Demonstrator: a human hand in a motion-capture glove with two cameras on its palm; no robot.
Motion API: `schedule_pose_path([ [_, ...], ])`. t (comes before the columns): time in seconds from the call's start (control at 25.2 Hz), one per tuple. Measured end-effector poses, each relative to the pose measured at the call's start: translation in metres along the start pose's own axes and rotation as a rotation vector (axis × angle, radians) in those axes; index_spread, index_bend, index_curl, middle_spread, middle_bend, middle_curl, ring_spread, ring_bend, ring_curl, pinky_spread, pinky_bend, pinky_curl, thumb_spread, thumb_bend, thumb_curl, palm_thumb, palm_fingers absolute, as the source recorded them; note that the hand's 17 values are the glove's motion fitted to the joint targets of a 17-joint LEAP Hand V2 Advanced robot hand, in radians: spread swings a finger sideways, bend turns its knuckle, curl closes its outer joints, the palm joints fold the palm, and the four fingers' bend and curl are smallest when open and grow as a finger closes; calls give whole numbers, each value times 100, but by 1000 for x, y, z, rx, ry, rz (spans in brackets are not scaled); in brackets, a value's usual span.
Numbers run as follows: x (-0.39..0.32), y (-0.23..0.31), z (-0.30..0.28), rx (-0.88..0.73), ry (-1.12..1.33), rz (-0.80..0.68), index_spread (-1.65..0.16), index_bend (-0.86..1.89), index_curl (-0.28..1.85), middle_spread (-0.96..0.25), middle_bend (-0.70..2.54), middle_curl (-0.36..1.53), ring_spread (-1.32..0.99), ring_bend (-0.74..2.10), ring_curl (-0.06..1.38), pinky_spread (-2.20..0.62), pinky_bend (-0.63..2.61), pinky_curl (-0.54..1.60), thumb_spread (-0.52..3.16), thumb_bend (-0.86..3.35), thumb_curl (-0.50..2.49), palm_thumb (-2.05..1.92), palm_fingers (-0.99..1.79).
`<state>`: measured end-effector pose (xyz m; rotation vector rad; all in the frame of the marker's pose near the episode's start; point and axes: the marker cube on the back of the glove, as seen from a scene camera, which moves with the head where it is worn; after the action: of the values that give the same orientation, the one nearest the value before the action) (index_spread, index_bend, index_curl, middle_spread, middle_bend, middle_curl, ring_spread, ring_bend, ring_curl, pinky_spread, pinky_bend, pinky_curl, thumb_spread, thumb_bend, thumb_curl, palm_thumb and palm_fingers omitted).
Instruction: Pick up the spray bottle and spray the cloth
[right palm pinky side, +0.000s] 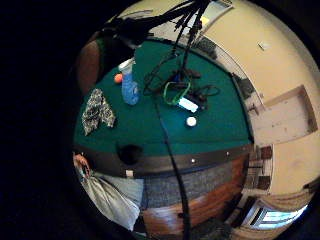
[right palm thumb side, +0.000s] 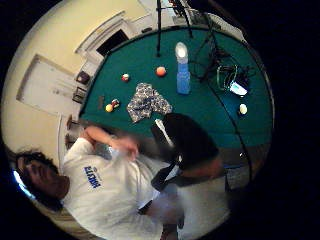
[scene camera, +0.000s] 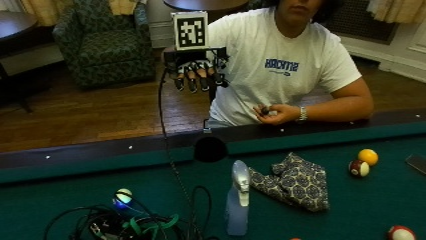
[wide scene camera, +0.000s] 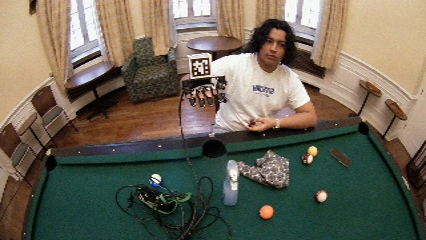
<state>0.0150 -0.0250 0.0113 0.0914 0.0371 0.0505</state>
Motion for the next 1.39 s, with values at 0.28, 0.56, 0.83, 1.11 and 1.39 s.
schedule_pose_path([
  [0.28, 24, 6, 42, -64, -91, 22, -42, 13, 20, -4, 18, 26, -1, 40, 26, 23, 51, 31, 112, 6, 22, 45, 41],
  [0.56, 47, 16, 84, -64, -166, 117, -42, 13, 21, -4, 19, 27, -1, 40, 27, 24, 50, 32, 112, 2, 23, 47, 40],
  [0.83, 60, 15, 116, 62, -167, 102, -42, 13, 21, -5, 19, 28, -2, 40, 28, 24, 50, 33, 109, -2, 25, 45, 39],
  [1.11, 48, 26, 148, -55, -228, 185, -42, 12, 21, -5, 19, 30, -2, 40, 29, 24, 50, 33, 107, -3, 25, 43, 38],
  [1.39, 27, -1, 182, -87, -501, 170, -41, 12, 21, -6, 19, 30, -3, 42, 29, 24, 49, 33, 105, -2, 27, 43, 40],
])
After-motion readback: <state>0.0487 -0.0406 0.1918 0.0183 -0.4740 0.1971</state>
